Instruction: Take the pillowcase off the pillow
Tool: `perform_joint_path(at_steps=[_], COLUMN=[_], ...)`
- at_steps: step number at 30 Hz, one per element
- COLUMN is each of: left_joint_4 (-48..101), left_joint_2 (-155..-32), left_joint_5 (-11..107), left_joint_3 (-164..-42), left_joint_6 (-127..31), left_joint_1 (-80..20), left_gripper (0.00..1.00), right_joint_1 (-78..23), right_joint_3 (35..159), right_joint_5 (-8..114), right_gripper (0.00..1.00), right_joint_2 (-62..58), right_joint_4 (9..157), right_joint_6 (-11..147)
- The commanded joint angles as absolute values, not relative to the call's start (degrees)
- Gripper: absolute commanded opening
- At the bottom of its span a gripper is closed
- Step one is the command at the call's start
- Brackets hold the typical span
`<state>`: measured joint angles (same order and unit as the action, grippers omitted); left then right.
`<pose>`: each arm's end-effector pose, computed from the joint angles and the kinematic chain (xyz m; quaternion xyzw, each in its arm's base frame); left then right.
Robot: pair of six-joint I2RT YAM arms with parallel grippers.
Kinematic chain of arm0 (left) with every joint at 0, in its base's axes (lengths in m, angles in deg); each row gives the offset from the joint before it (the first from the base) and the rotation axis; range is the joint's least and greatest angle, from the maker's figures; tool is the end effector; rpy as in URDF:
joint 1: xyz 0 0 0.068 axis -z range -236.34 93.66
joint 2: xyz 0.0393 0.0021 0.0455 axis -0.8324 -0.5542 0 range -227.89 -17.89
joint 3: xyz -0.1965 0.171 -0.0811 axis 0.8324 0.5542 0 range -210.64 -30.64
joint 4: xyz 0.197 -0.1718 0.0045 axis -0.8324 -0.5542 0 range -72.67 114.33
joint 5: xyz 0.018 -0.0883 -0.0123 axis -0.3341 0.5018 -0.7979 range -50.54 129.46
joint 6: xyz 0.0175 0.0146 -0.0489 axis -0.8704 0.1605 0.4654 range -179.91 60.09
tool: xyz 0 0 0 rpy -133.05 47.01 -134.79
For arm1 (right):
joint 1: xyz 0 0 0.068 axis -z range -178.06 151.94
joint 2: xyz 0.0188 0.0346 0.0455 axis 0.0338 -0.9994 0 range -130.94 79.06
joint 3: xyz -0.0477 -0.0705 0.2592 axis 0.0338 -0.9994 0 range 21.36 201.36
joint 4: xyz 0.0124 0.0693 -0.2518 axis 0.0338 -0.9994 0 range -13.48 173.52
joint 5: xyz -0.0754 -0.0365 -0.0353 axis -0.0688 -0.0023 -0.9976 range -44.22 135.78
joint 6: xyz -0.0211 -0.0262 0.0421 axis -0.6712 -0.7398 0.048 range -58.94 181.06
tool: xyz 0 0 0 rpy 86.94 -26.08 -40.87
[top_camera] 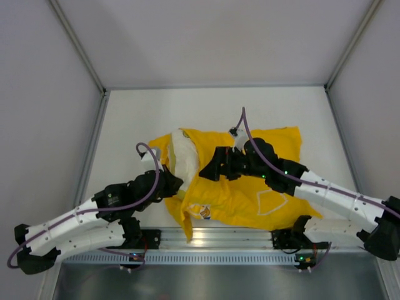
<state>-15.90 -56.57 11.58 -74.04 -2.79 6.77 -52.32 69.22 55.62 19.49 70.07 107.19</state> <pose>0.0777 -0.1165 0.2972 -0.0651 0.8674 -0.2786 0.4071 0.1335 0.1959 0.3039 -0.1054 0.8357 0.4566 0.2863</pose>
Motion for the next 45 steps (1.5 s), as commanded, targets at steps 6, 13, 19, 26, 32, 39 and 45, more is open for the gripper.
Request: perform_joint_path(at_steps=[6, 13, 19, 26, 32, 39, 45], left_joint_4=[-9.07, -9.25, -9.25, -9.25, -9.25, -9.25, -8.02], left_joint_2=[-57.0, -56.04, -55.86, -56.48, -57.62, -63.77, -64.48], left_joint_5=[12.31, 12.31, 12.22, 11.17, 7.83, 4.74, 6.77], left_joint_3=[-72.91, -73.71, -73.71, -74.76, -78.0, -85.83, -83.03], left_joint_6=[-1.99, -3.05, -3.05, -3.58, -4.45, -8.23, -5.69], left_joint_1=[6.94, 6.94, 6.94, 6.94, 6.94, 6.85, 6.94], left_gripper=[0.0, 0.0, 0.0, 0.0, 0.0, 0.0, 0.0], right_joint_1=[-55.72, -58.44, -59.58, -61.26, -61.96, -62.31, -62.4], right_joint_3=[81.48, 79.9, 78.84, 76.47, 72.26, 67.77, 71.63], right_joint_5=[49.12, 46.57, 47.09, 47.09, 46.22, 46.13, 48.41], right_gripper=[0.97, 0.77, 0.45, 0.18, 0.0, 0.15, 0.62], right_joint_2=[6.38, 4.79, 4.35, 4.0, 7.16, 12.35, 9.81], right_joint_4=[69.99, 69.46, 69.81, 70.43, 71.04, 70.6, 70.69], right_joint_6=[110.45, 110.98, 110.63, 110.45, 110.63, 109.93, 107.11])
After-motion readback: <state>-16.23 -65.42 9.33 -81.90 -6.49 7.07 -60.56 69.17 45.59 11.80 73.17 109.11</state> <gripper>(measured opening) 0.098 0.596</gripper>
